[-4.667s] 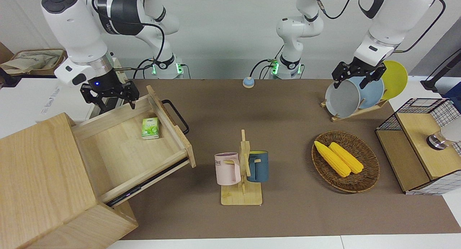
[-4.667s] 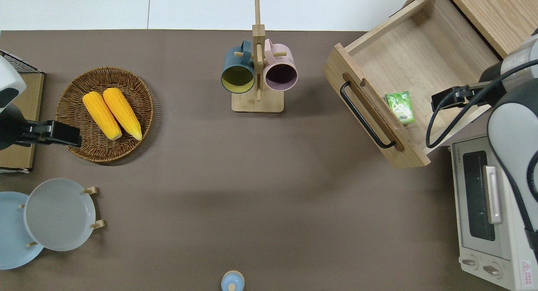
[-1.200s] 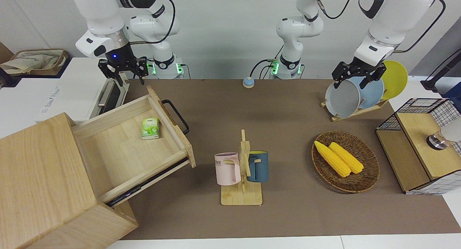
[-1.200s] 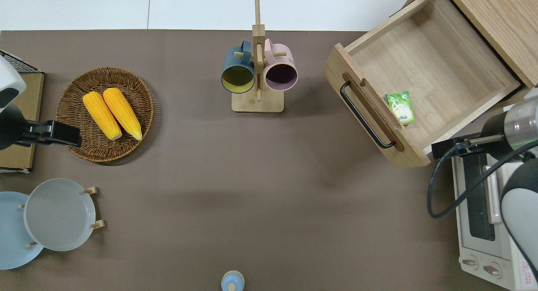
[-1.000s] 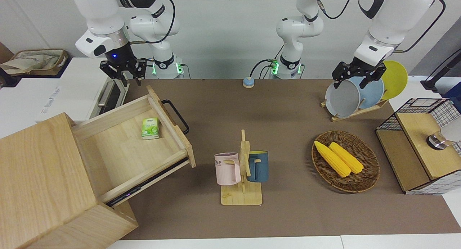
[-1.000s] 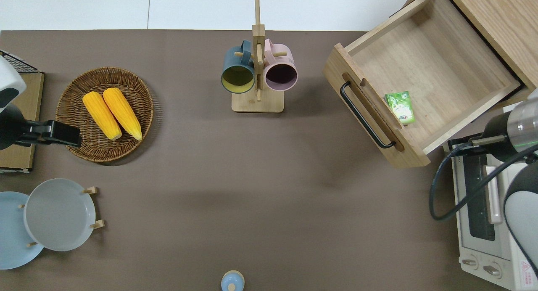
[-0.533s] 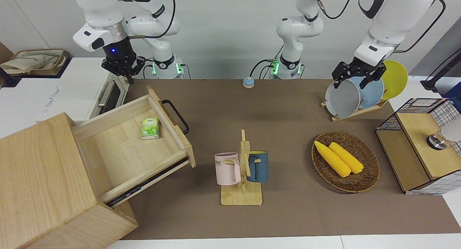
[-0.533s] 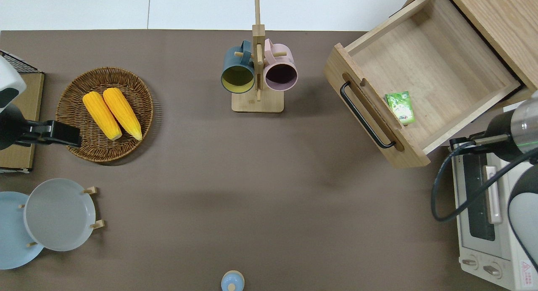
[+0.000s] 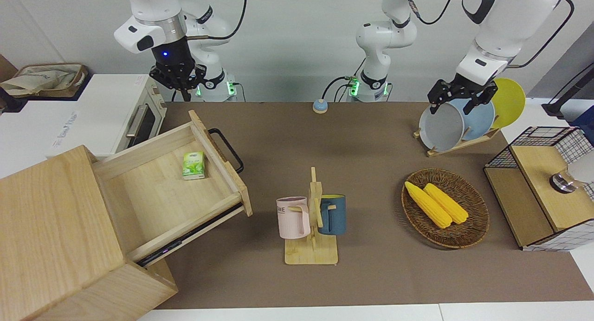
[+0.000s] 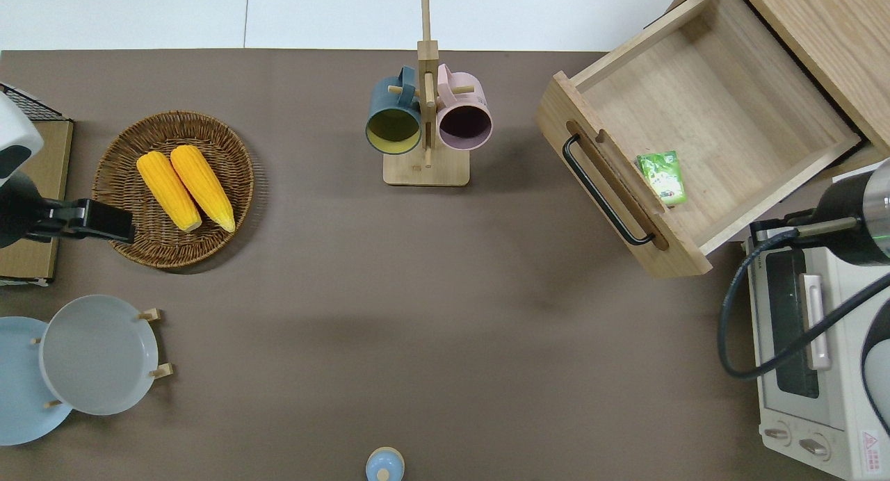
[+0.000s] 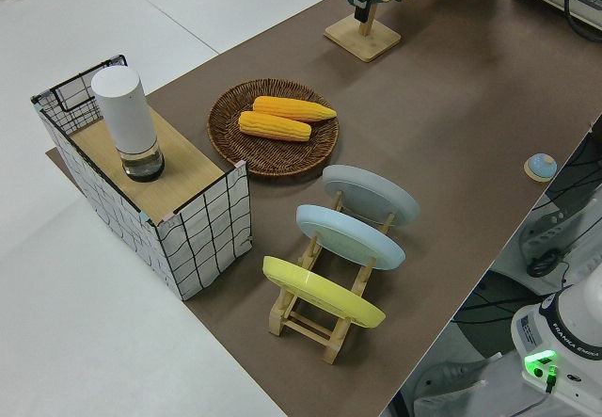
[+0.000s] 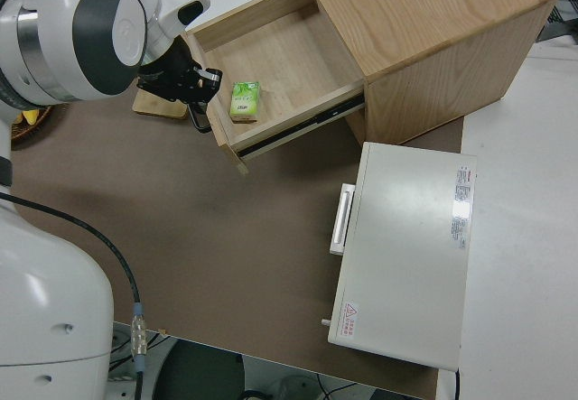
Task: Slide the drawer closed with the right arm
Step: 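Push the drawer front away from the robot with the right arm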
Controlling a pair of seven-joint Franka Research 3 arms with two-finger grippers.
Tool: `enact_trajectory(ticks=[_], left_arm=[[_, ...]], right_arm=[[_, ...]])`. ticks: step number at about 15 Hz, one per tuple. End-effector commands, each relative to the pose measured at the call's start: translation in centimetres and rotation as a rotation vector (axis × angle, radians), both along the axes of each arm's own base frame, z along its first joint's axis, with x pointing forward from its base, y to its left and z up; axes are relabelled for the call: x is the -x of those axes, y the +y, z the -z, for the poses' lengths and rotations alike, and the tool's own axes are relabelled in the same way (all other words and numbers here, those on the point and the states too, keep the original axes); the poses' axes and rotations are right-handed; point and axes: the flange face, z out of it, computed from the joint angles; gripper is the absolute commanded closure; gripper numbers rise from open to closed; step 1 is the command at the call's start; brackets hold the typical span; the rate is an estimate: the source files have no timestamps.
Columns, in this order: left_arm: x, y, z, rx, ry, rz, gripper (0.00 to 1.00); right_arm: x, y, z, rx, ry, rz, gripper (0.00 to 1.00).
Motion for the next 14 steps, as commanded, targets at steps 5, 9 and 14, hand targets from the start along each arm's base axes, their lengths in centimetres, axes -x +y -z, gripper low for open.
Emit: enact_trajectory(ticks=[5,9,14], left_arm=[[0.3,-0.2,-0.5,-0.019,0.004,-0.005,0.01],[0.3,-0.2,-0.6,-0.019,0.003,-0.005,0.01],[0.3,-0.2,-0.6,-0.019,0.003,-0.005,0.01]], right_arm=[[-1.2,7.8,1.8,0.010,0.026,0.160,1.000],[-0.9,11.5,3.3,0.015,0.036,0.297,1.000],[-1.7,13.7,5.2,-0.035,0.043,0.531,1.000]])
